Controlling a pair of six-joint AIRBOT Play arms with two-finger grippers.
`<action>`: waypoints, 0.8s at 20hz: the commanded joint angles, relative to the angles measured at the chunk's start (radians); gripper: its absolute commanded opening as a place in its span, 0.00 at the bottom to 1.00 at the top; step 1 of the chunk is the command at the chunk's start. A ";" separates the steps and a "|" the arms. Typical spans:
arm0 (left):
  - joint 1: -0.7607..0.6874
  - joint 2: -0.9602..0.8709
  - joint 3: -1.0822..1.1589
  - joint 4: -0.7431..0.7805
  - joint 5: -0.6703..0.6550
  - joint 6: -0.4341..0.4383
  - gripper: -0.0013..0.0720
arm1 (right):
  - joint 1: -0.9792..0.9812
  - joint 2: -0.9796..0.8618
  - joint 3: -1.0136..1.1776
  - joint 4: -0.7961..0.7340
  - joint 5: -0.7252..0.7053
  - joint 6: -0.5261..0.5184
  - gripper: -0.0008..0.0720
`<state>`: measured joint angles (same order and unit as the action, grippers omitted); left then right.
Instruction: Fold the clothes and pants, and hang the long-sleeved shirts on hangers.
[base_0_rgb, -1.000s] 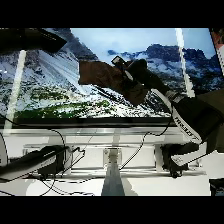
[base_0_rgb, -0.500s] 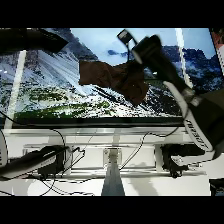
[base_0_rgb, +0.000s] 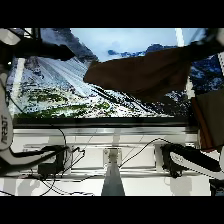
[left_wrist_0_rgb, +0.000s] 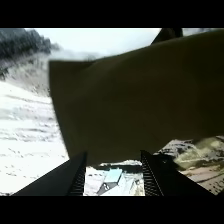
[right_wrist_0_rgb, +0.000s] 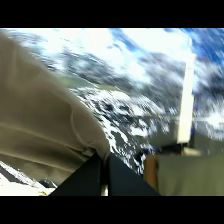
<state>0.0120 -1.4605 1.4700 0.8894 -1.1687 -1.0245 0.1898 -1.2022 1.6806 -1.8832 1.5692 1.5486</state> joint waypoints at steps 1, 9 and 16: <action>-0.006 -0.134 0.000 -0.023 -0.029 -0.061 0.56 | -0.148 0.055 0.001 0.144 0.050 -0.020 0.03; -0.131 -0.451 0.000 -0.300 -0.024 -0.061 0.72 | -0.183 0.043 -0.059 0.311 -0.002 -0.024 0.03; -0.280 -0.476 0.000 -0.301 0.192 -0.008 0.66 | -0.183 0.043 -0.101 0.313 -0.005 -0.024 0.03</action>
<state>-0.2169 -1.9240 1.4704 0.6006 -1.0847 -1.0473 0.0078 -1.1603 1.5894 -1.5795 1.5681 1.5249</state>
